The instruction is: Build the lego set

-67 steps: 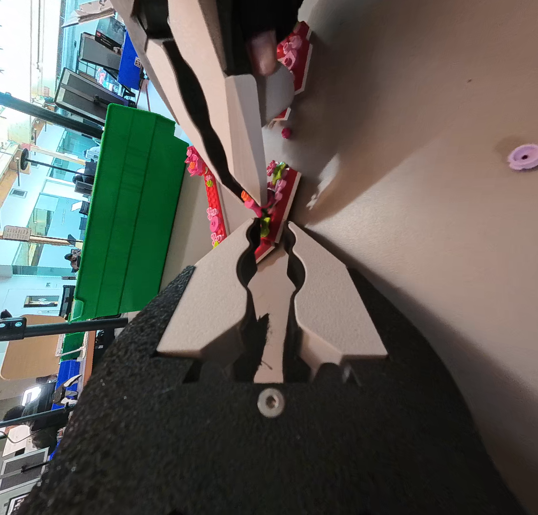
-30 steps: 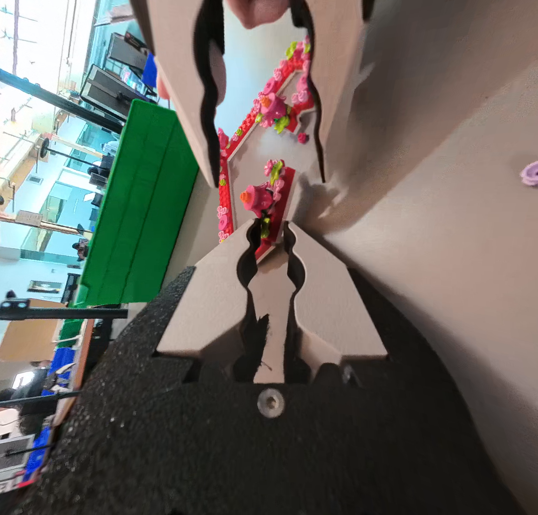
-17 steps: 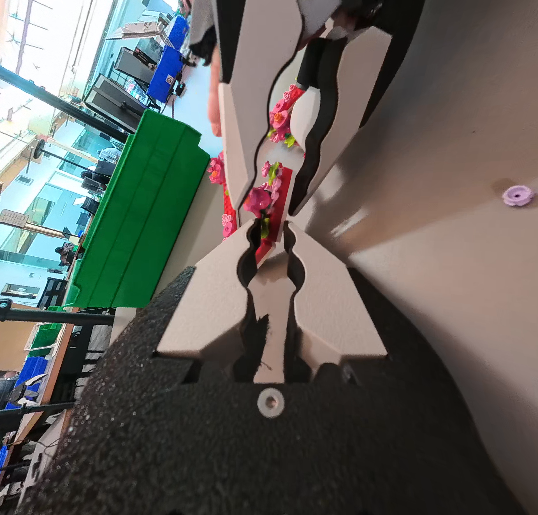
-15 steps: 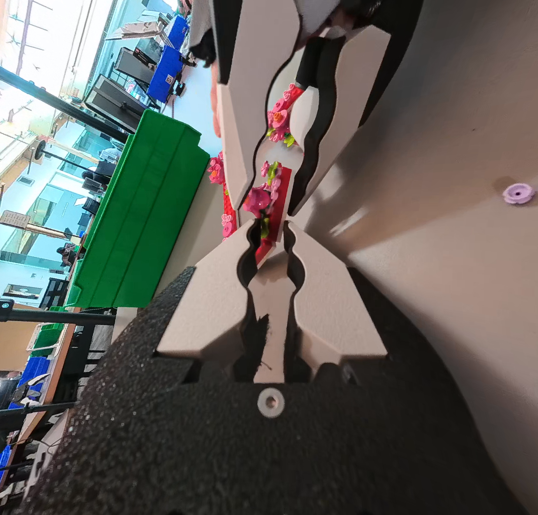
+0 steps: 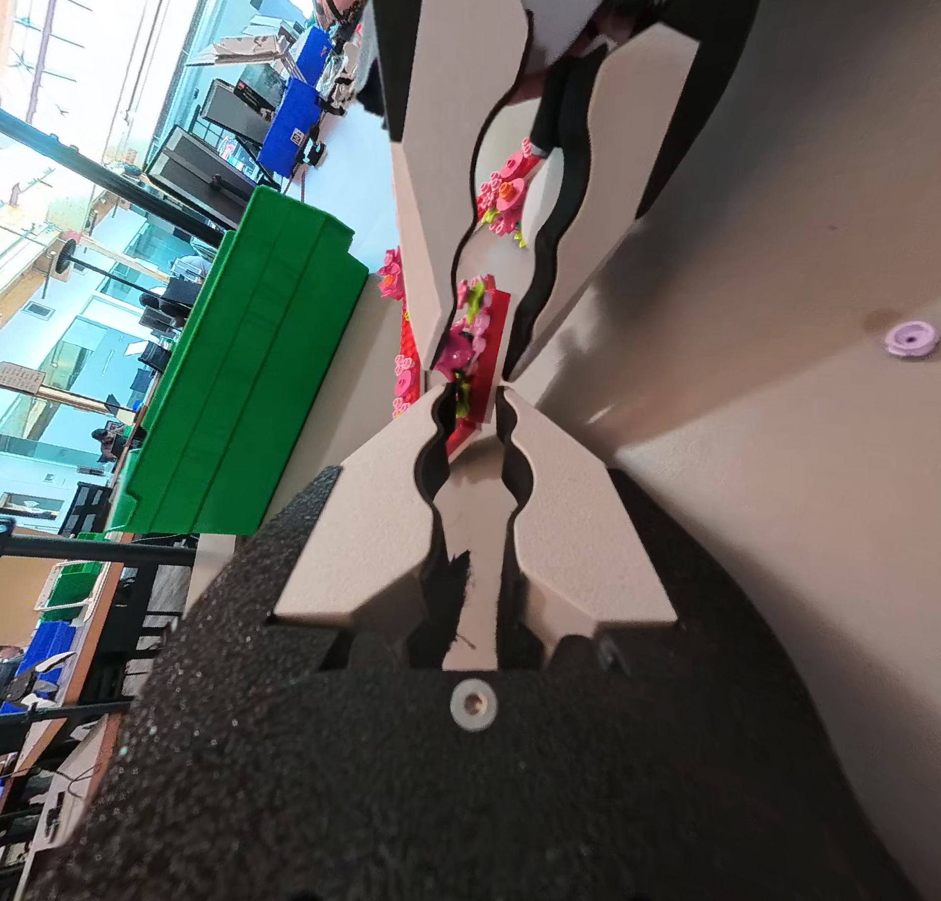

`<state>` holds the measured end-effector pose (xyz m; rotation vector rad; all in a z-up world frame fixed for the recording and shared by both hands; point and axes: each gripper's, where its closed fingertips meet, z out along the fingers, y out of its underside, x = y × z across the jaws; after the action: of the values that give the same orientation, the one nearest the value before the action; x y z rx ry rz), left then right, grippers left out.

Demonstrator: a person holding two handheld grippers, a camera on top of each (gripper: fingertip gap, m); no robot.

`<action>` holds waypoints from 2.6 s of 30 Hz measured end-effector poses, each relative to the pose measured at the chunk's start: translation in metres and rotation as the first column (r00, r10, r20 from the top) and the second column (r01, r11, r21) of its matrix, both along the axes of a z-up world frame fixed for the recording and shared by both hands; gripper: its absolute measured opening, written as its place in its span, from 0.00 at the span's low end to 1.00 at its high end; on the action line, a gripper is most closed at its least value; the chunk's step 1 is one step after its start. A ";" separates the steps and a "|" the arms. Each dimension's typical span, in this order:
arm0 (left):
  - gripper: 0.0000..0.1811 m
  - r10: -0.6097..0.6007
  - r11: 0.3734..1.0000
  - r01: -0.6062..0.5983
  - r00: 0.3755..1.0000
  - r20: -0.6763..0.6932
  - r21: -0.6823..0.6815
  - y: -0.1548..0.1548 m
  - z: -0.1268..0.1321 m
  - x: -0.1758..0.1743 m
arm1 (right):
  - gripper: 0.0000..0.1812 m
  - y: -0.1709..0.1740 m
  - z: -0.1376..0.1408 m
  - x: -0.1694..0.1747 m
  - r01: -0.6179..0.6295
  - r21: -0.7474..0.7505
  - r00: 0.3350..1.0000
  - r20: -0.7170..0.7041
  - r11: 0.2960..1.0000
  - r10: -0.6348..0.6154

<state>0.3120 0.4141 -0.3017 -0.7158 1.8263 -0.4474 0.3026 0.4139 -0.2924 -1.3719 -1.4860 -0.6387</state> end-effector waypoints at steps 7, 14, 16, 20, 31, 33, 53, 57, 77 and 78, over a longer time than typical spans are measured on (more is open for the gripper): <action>0.07 -0.005 1.000 0.005 1.000 -0.013 0.016 -0.001 -0.004 0.000 | 0.28 -0.001 -0.003 0.005 -0.001 -0.033 1.000 -0.007 0.999 0.001; 0.07 -0.016 1.000 0.017 1.000 -0.007 0.012 -0.002 -0.003 -0.001 | 0.20 0.002 -0.005 0.006 0.002 0.018 0.999 0.046 1.000 -0.003; 0.07 -0.017 1.000 0.018 1.000 -0.014 0.018 -0.002 -0.004 -0.001 | 0.20 0.003 -0.006 0.006 0.010 0.004 0.999 0.036 1.000 -0.010; 0.07 -0.018 1.000 0.018 1.000 -0.019 0.021 -0.003 -0.005 -0.001 | 0.19 0.003 -0.007 0.006 0.027 -0.022 0.999 0.024 0.999 -0.027; 0.07 -0.024 0.998 0.026 0.999 -0.035 0.048 -0.005 -0.008 -0.001 | 0.18 0.001 -0.011 0.008 0.032 -0.047 0.998 0.057 0.998 -0.030; 0.07 -0.028 0.998 0.030 0.999 -0.032 0.058 -0.005 -0.008 -0.001 | 0.18 0.000 -0.010 0.008 0.029 -0.045 0.998 0.055 0.999 -0.026; 0.19 0.000 0.998 -0.004 0.998 0.069 0.061 0.001 0.010 -0.002 | 0.21 -0.002 -0.014 0.009 0.002 -0.024 0.993 0.117 1.000 0.001; 0.19 0.001 1.000 -0.002 0.995 0.096 0.009 -0.001 0.022 -0.004 | 0.23 -0.004 -0.015 0.008 -0.031 0.003 0.983 0.180 1.000 0.030; 0.32 0.500 0.825 -0.247 0.740 0.450 -0.509 -0.033 0.126 -0.164 | 0.33 -0.044 0.106 0.022 -0.155 0.108 0.653 -0.734 0.982 0.184; 0.33 0.526 0.821 -0.287 0.717 0.457 -0.494 -0.036 0.121 -0.176 | 0.32 -0.043 0.117 0.042 -0.074 0.185 0.572 -0.797 0.980 0.194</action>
<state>0.1361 0.3780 -0.1803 -1.1003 0.9538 -0.6514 0.3447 0.3707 -0.1752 -1.1738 -0.7445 0.0484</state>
